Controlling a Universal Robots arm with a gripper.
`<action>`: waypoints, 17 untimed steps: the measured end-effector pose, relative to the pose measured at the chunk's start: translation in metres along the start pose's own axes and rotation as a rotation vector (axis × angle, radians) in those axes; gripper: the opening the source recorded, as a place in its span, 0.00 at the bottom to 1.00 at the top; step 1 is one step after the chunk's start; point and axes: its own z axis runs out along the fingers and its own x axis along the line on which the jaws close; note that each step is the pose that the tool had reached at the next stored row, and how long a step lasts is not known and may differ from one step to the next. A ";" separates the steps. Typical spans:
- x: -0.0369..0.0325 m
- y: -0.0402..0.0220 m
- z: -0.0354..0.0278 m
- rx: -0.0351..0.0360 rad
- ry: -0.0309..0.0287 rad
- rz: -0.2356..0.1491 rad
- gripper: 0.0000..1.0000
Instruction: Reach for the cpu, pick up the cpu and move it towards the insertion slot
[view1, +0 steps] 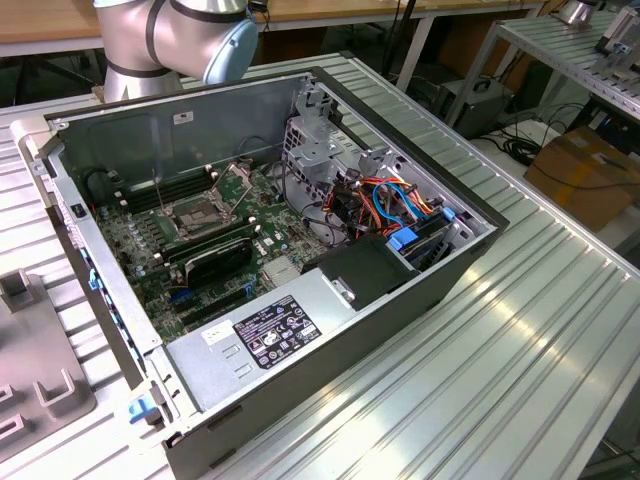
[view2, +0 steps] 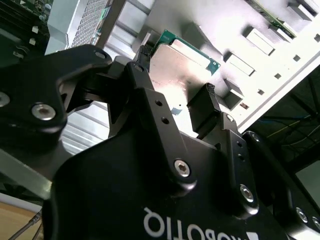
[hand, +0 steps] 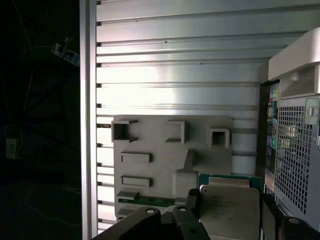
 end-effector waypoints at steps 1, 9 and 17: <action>-0.0034 -0.0002 0.0001 0.0001 0.0001 0.000 0.55; -0.0167 -0.0007 0.0006 0.0000 0.0001 0.000 0.55; -0.0320 -0.0013 0.0012 0.0000 0.0001 0.000 0.55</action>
